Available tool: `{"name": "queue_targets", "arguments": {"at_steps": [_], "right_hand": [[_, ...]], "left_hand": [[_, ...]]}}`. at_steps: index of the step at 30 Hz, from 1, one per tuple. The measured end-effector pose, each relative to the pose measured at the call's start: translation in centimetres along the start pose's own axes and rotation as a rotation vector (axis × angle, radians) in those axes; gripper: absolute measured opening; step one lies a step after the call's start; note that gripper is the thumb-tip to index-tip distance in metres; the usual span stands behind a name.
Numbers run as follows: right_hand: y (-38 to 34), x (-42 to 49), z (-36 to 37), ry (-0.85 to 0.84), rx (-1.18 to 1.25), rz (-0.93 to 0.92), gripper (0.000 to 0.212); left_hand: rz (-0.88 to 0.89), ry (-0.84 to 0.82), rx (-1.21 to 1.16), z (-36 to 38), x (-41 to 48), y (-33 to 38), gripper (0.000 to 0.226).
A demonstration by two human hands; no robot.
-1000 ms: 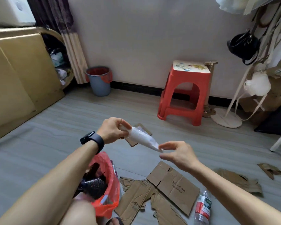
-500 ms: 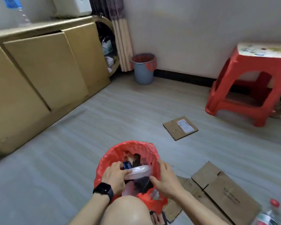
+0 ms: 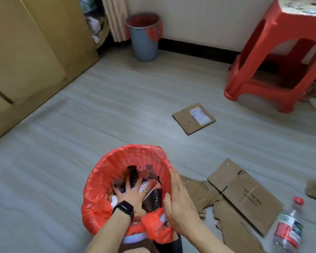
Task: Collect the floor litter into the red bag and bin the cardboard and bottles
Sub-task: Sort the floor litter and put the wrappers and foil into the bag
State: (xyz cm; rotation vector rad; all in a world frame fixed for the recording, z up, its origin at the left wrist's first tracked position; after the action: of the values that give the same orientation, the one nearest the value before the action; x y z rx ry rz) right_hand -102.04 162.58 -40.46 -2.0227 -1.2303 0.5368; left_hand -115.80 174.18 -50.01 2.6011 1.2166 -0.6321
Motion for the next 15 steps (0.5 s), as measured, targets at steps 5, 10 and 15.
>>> {"name": "queue_targets", "arguments": {"at_steps": [5, 10, 15], "right_hand": [[0.5, 0.2, 0.7, 0.001, 0.066, 0.019, 0.086], [0.5, 0.2, 0.7, -0.003, 0.094, 0.013, 0.083], [0.4, 0.2, 0.7, -0.007, 0.088, 0.004, 0.082]], "left_hand": [[0.034, 0.040, 0.001, 2.2, 1.8, -0.5, 0.100], [0.025, 0.016, 0.009, 3.5, 2.6, -0.5, 0.105], [-0.014, -0.003, 0.023, 2.8, 2.4, -0.3, 0.102]]}}
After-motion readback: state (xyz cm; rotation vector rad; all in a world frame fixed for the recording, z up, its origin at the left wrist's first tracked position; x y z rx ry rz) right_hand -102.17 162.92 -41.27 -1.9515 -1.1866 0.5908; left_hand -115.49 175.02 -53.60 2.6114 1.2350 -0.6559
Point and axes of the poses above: each hand's wrist, its own x-axis towards the middle knuckle, its own z-axis out of the palm, y = z × x, the point moved 5 cm from there along x, towards the middle knuckle, and after that the axes turned 9 degrees about y, right-handed, at the moved point
